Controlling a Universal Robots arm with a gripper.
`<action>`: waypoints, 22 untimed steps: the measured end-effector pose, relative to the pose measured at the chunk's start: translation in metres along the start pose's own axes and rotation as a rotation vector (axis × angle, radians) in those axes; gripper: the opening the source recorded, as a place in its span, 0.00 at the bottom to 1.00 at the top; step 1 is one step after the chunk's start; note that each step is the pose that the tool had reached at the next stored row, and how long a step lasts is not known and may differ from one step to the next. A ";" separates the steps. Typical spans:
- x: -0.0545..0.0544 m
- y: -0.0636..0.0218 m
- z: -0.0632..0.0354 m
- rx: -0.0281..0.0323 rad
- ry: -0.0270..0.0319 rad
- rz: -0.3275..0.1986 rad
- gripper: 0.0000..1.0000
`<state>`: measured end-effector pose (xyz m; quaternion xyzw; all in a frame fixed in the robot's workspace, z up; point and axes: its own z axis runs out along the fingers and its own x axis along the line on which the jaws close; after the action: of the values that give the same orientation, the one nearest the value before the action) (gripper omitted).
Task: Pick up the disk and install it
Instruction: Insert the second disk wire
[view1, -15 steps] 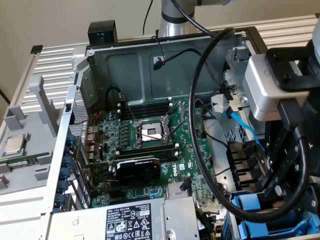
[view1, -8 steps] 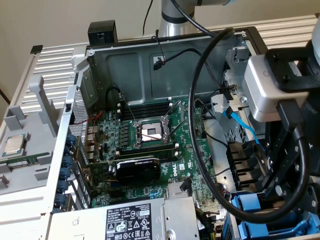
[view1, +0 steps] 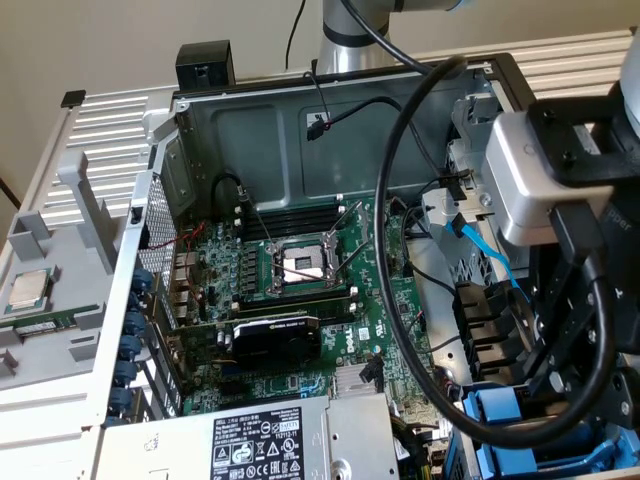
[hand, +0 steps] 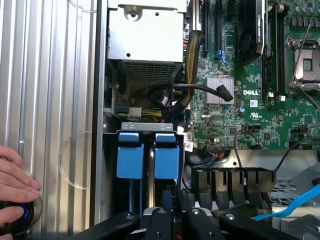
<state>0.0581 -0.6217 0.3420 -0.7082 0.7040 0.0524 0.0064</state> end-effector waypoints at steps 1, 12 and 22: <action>0.000 0.0000 0.0001 0.0007 0.0000 0.000 0.16; 0.000 0.0002 0.0012 0.0058 0.0000 0.000 0.16; 0.000 0.0004 0.0017 0.0087 0.0000 -0.001 0.16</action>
<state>0.0576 -0.6217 0.3403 -0.7085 0.7040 0.0493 0.0095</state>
